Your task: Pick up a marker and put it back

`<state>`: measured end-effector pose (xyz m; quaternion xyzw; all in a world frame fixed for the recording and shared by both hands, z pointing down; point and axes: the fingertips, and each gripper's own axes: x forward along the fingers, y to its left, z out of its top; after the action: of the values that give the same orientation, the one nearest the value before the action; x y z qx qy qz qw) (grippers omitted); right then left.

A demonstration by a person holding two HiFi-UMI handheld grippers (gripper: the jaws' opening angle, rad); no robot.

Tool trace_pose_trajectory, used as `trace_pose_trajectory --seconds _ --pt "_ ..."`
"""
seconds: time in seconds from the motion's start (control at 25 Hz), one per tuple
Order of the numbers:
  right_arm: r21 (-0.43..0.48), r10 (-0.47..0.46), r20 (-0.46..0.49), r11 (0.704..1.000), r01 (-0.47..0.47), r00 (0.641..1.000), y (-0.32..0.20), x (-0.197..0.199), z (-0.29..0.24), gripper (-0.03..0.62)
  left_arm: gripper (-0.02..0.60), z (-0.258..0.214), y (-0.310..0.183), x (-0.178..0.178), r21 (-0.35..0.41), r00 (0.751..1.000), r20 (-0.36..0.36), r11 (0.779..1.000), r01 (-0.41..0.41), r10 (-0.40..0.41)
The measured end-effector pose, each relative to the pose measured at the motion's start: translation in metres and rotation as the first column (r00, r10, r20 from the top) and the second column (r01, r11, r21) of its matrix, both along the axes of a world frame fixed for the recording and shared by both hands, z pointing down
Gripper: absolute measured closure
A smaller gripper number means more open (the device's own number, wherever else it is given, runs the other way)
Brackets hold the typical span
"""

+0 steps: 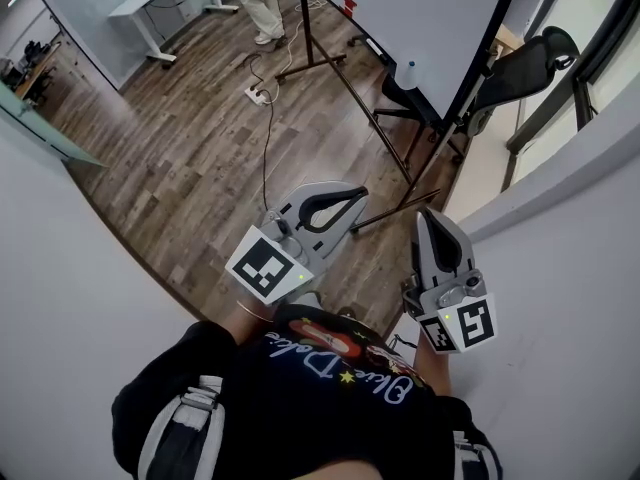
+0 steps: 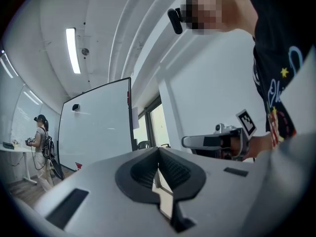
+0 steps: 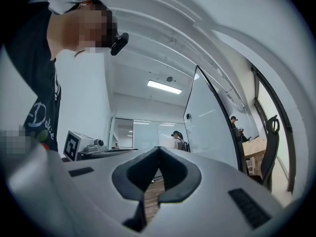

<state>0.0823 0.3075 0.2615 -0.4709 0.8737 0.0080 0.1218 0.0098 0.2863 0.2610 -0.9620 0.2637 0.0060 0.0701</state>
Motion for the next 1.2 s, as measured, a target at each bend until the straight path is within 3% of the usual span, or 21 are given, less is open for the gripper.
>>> trace_pose_trajectory --seconds 0.36,0.6,0.8,1.2 --pt "-0.015 0.029 -0.01 0.999 -0.029 1.0 0.005 0.01 0.007 0.594 0.578 0.003 -0.004 0.004 0.017 1.0 -0.006 1.0 -0.003 0.003" --pt "-0.038 0.047 -0.038 0.998 -0.049 0.998 -0.018 -0.001 0.012 0.594 0.578 0.009 -0.03 -0.007 -0.008 0.999 -0.042 1.0 -0.018 0.018" --pt "-0.042 0.088 -0.039 0.995 -0.09 0.995 -0.064 -0.021 0.014 0.594 0.578 0.013 -0.072 -0.036 0.012 0.999 -0.029 0.999 -0.034 0.034" --pt "-0.05 0.148 -0.011 0.988 -0.149 0.989 -0.151 -0.074 0.014 0.594 0.578 0.02 -0.164 -0.098 -0.021 0.998 -0.038 0.998 -0.056 0.055"
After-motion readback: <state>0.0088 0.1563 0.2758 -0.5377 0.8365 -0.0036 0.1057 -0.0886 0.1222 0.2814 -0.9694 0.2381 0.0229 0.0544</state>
